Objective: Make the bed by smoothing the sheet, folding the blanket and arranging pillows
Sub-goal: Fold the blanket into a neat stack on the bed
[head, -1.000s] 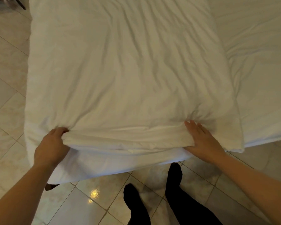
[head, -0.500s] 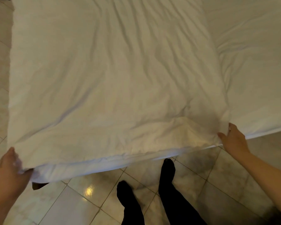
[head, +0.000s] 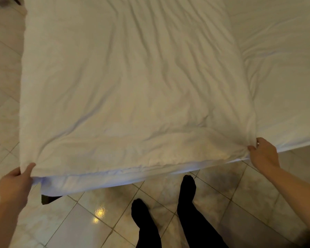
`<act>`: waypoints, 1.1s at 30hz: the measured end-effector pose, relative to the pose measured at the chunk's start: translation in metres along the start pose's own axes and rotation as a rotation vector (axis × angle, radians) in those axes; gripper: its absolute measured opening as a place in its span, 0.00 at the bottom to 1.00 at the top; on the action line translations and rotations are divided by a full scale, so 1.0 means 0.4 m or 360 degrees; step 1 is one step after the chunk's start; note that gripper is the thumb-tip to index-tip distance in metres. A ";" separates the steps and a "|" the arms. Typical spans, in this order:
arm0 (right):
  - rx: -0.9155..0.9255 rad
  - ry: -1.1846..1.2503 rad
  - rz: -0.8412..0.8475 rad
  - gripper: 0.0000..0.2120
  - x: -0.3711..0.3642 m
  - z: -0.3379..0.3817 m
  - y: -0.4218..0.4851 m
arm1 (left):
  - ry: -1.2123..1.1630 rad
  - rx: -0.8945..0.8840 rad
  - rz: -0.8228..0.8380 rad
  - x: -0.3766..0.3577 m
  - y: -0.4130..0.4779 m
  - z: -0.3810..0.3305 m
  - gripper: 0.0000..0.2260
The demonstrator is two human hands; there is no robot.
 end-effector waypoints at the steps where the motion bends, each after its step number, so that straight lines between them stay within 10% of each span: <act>1: 0.0004 -0.0006 -0.0013 0.05 0.006 -0.007 -0.004 | 0.0111 -0.0015 -0.0030 0.012 -0.017 -0.019 0.19; 13: 0.0055 -0.0196 0.0042 0.07 0.017 -0.040 -0.054 | 0.0678 -0.0149 -0.0211 0.050 -0.035 0.014 0.10; 17: 0.0133 -0.0276 0.0062 0.05 0.028 -0.025 -0.075 | 0.0782 -0.0419 -0.0294 0.044 -0.071 0.009 0.26; 24: 0.0757 -0.0583 0.0189 0.38 0.015 0.104 -0.126 | 0.1064 -0.1378 0.0058 -0.013 -0.209 -0.041 0.37; 33: 0.1453 -0.0601 0.0520 0.51 -0.155 0.299 -0.225 | 0.1214 -0.1581 0.0099 -0.113 -0.198 -0.060 0.44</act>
Point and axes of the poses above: each hand's wrist, its own y-axis towards the middle knuckle, its own x-axis out of the back of the hand, z = x × y, the point moved 2 cm from there along y, towards the middle knuckle, and after that the axes turned 7 degrees about x, right-handed, at the moved point
